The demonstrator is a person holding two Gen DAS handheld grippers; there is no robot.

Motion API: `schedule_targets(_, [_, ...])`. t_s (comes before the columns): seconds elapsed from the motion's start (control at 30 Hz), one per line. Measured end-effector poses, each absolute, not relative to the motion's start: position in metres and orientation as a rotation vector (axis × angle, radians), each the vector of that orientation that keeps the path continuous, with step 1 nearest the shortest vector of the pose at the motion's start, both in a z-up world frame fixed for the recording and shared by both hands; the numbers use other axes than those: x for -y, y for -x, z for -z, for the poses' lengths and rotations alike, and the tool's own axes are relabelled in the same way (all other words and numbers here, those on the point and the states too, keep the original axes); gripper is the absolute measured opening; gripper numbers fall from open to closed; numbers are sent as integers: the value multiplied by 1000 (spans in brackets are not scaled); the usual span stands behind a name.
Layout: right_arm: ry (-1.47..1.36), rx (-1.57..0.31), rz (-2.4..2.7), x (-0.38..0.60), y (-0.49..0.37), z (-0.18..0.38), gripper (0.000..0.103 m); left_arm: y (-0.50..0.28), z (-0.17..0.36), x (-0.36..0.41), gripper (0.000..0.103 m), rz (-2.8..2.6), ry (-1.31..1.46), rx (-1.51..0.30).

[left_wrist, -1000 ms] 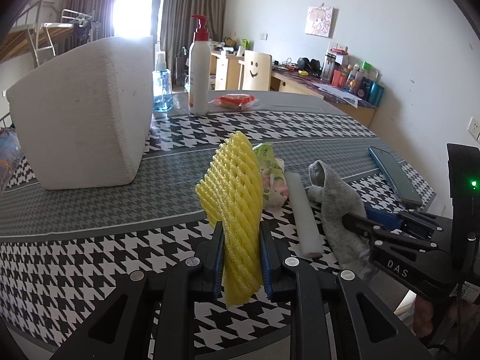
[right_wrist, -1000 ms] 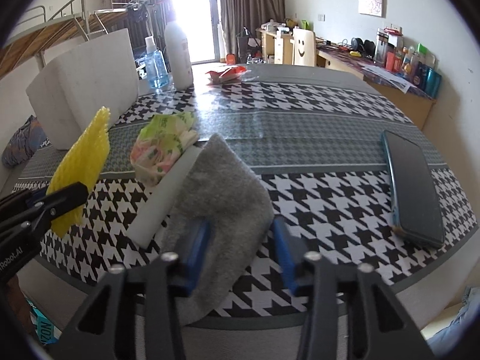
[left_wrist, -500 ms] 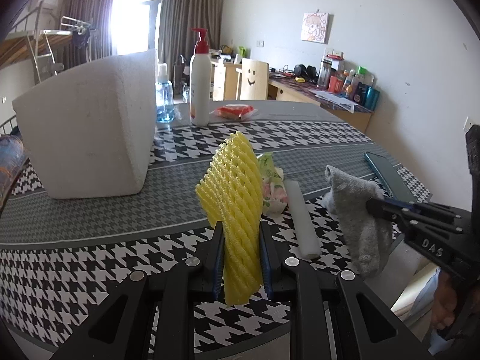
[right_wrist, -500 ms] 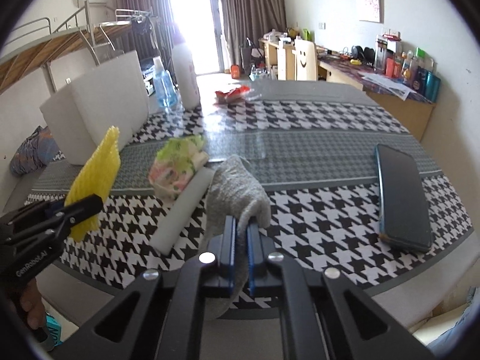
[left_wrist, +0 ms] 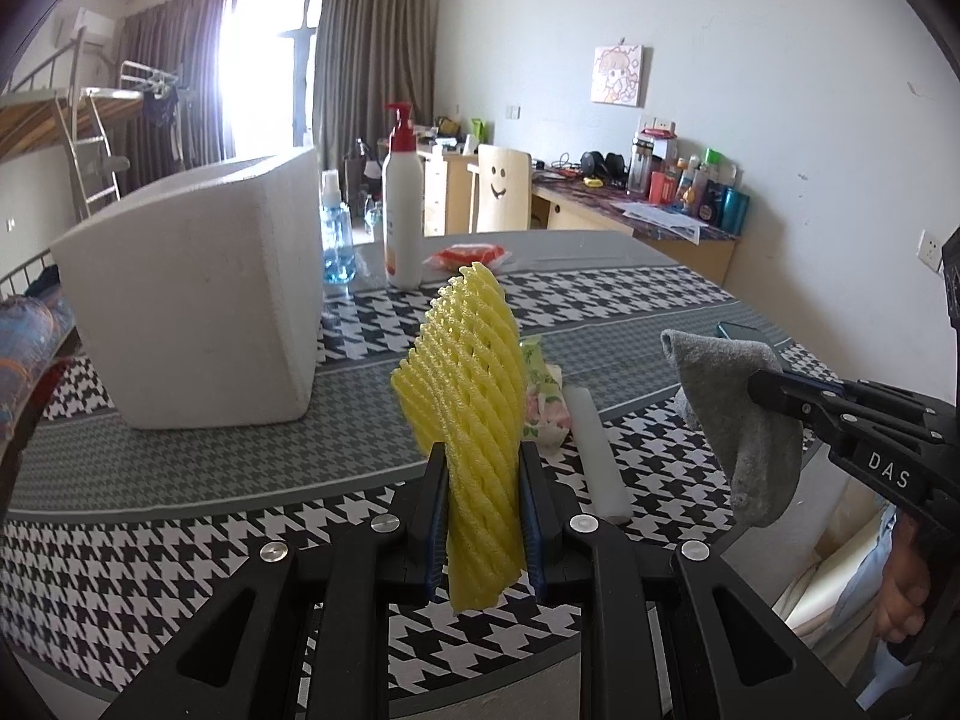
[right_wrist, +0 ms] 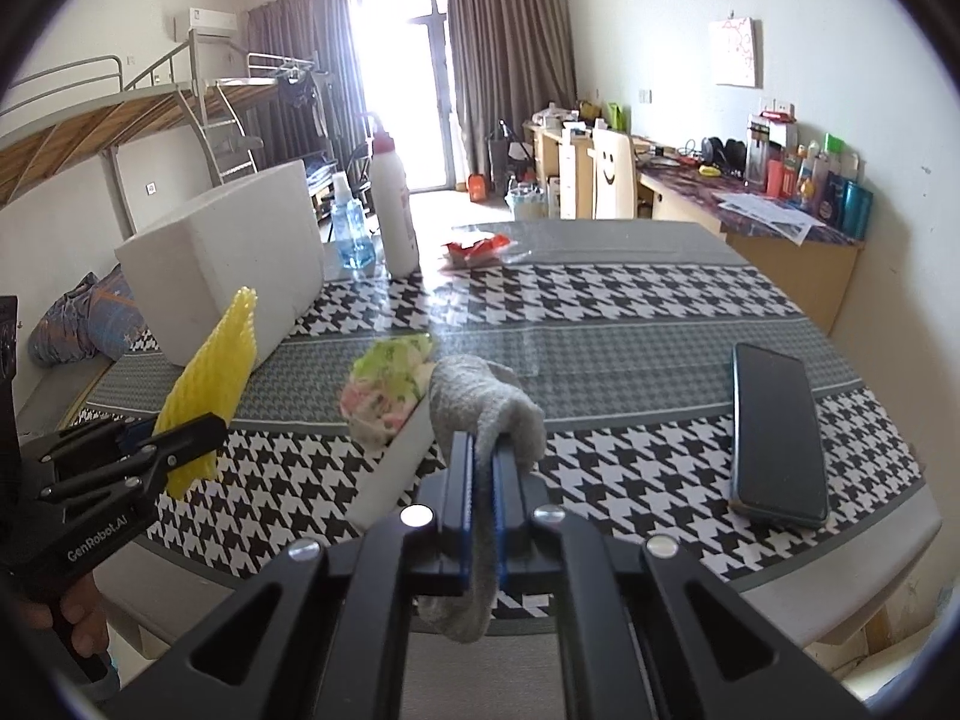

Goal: Organize soft objects
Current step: 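Lift the yellow sponge with the left tool while the right tool lifts the grey cloth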

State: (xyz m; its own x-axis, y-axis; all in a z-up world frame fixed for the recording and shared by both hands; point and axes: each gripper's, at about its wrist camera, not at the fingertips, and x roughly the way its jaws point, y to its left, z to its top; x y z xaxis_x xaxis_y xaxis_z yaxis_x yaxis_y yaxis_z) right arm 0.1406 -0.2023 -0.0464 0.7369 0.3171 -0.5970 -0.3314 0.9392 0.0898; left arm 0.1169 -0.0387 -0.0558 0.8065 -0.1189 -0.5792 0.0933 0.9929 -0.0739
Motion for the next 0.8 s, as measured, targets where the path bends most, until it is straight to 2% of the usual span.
schedule_targets(0.8, [31,-535,-404,191,-132,14,8,-110,17,27,22,83,10,-515])
